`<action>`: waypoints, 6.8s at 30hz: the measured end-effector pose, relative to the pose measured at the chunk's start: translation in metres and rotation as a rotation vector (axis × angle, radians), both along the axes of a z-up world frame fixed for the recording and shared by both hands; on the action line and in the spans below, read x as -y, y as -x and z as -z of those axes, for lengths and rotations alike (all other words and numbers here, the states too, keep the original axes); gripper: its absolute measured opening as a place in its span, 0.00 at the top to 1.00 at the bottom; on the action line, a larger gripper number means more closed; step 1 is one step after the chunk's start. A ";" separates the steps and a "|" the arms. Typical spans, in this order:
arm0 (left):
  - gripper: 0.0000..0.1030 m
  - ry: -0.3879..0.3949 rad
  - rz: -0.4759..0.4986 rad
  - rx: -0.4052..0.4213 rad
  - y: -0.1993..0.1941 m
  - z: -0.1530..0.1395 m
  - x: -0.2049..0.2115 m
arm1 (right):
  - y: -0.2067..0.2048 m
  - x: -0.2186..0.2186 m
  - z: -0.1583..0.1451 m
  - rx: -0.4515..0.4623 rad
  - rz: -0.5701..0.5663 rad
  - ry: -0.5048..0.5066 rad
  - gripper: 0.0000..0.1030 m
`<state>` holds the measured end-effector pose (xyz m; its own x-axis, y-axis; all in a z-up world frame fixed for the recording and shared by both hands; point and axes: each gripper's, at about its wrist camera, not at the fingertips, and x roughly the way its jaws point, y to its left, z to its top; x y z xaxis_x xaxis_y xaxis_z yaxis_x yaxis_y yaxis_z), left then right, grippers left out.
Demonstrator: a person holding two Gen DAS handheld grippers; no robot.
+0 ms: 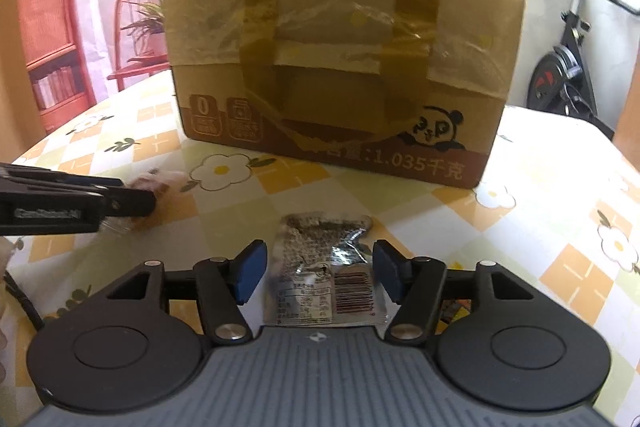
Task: Organize snacks
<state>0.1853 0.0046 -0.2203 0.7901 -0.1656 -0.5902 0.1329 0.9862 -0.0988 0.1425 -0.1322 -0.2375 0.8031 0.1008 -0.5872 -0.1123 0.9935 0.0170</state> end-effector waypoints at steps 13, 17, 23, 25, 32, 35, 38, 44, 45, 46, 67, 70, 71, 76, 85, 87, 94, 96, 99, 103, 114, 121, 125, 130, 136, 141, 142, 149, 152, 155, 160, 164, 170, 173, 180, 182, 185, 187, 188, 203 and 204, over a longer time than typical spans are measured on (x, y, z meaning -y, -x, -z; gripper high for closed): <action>0.61 0.036 0.019 0.005 0.003 -0.002 -0.001 | -0.015 -0.003 0.002 -0.046 -0.024 0.022 0.46; 0.61 0.043 0.016 0.009 0.003 -0.002 -0.002 | -0.005 -0.010 0.001 0.005 -0.003 0.074 0.61; 0.61 0.048 0.018 0.015 0.004 -0.003 -0.004 | 0.003 -0.006 -0.003 0.055 0.010 0.049 0.73; 0.61 0.047 0.019 0.014 0.004 -0.003 -0.005 | 0.007 -0.003 -0.004 0.081 0.020 0.035 0.88; 0.61 0.045 0.020 0.015 0.004 -0.002 -0.004 | 0.012 0.008 -0.007 0.110 0.050 -0.022 0.99; 0.61 0.043 0.021 0.013 0.004 -0.002 -0.003 | 0.012 0.008 -0.006 0.101 0.049 -0.031 0.93; 0.61 0.043 0.020 0.012 0.004 -0.002 -0.003 | 0.011 0.006 -0.005 0.081 0.013 -0.038 0.72; 0.61 0.055 0.019 0.014 0.003 -0.003 -0.005 | 0.010 -0.008 -0.004 0.068 -0.056 0.022 0.45; 0.61 0.059 0.018 0.016 0.003 -0.003 -0.005 | 0.009 -0.011 -0.004 0.058 -0.068 0.035 0.42; 0.61 0.062 0.018 0.018 0.004 -0.004 -0.006 | 0.008 -0.013 -0.004 0.043 -0.082 0.049 0.40; 0.61 0.142 0.008 0.019 0.001 -0.002 -0.027 | -0.010 0.006 -0.009 -0.145 0.046 0.030 0.58; 0.61 0.144 0.012 0.014 0.000 -0.001 -0.027 | -0.005 0.014 -0.013 -0.150 0.101 0.025 0.58; 0.61 0.143 0.014 0.014 0.000 -0.001 -0.028 | -0.003 0.015 -0.016 -0.139 0.110 0.009 0.57; 0.61 0.140 0.015 0.020 0.001 -0.002 -0.029 | -0.012 0.009 -0.023 -0.098 0.107 -0.009 0.34; 0.61 0.139 0.012 0.020 0.001 -0.001 -0.029 | -0.060 -0.014 -0.007 -0.142 0.114 0.085 0.32; 0.61 0.145 0.007 0.018 0.001 -0.001 -0.031 | -0.060 -0.011 -0.007 -0.160 0.143 0.051 0.32; 0.61 0.145 0.011 0.017 0.001 -0.001 -0.029 | -0.034 -0.012 -0.005 -0.114 0.114 0.043 0.62; 0.61 0.146 0.012 0.022 0.001 -0.001 -0.029 | -0.028 -0.014 -0.006 -0.101 0.093 0.059 0.63; 0.61 0.145 0.011 0.018 0.001 0.000 -0.030 | -0.019 -0.014 -0.007 -0.076 0.076 0.051 0.63; 0.61 0.143 0.018 0.021 0.002 -0.002 -0.029 | -0.010 -0.013 -0.013 -0.044 0.083 0.007 0.63; 0.61 0.149 0.097 0.161 0.011 -0.057 -0.025 | 0.017 0.003 -0.063 0.105 0.086 -0.113 0.63; 0.61 0.099 0.195 0.329 0.014 -0.131 -0.008 | 0.030 0.008 -0.126 0.263 0.031 -0.151 0.63; 0.61 0.123 0.215 0.357 -0.001 -0.163 -0.005 | 0.028 0.011 -0.161 0.337 -0.005 -0.165 0.63; 0.61 0.137 0.225 0.355 -0.038 -0.197 0.006 | 0.005 0.020 -0.196 0.394 -0.021 -0.158 0.63; 0.61 0.108 0.221 0.342 -0.085 -0.213 0.014 | -0.051 0.029 -0.219 0.393 -0.015 -0.121 0.63; 0.61 0.061 0.200 0.306 -0.119 -0.212 0.017 | -0.102 0.033 -0.216 0.363 0.004 -0.077 0.63; 0.61 0.064 0.194 0.297 -0.123 -0.211 0.016 | -0.112 0.033 -0.213 0.351 0.007 -0.067 0.63; 0.57 0.024 0.205 0.253 -0.137 -0.204 0.015 | -0.149 0.033 -0.192 0.290 0.006 -0.032 0.61; 0.35 0.026 0.222 0.237 -0.138 -0.200 0.013 | -0.149 0.033 -0.186 0.275 -0.006 -0.028 0.46; 0.33 0.029 0.201 0.235 -0.131 -0.196 0.006 | -0.144 0.033 -0.183 0.262 -0.015 -0.052 0.38; 0.33 0.071 0.191 0.214 -0.113 -0.193 -0.005 | -0.118 0.040 -0.188 0.269 0.002 -0.081 0.37; 0.33 0.040 0.218 0.228 -0.095 -0.197 -0.004 | -0.092 0.051 -0.192 0.292 0.032 -0.111 0.37; 0.33 0.035 0.247 0.267 -0.064 -0.206 0.003 | -0.051 0.064 -0.200 0.323 0.073 -0.168 0.37; 0.33 0.046 0.261 0.281 -0.045 -0.198 0.009 | -0.028 0.067 -0.196 0.338 0.083 -0.152 0.37; 0.33 0.069 0.336 0.240 -0.013 -0.155 0.031 | 0.025 0.072 -0.150 0.245 0.121 -0.080 0.38; 0.33 0.070 0.356 0.214 -0.010 -0.142 0.039 | 0.038 0.077 -0.134 0.207 0.133 -0.064 0.38; 0.33 0.066 0.383 0.170 -0.010 -0.122 0.049 | 0.051 0.082 -0.113 0.151 0.138 -0.058 0.38; 0.33 0.072 0.388 0.138 -0.013 -0.109 0.054 | 0.057 0.083 -0.100 0.108 0.139 -0.038 0.38; 0.33 0.077 0.389 0.122 -0.014 -0.103 0.055 | 0.060 0.084 -0.093 0.090 0.139 -0.034 0.38; 0.34 0.153 0.303 -0.074 -0.007 -0.026 0.041 | 0.077 0.074 -0.033 -0.170 0.047 0.048 0.39; 0.35 0.156 0.302 -0.080 -0.006 -0.023 0.040 | 0.079 0.072 -0.030 -0.184 0.034 0.060 0.40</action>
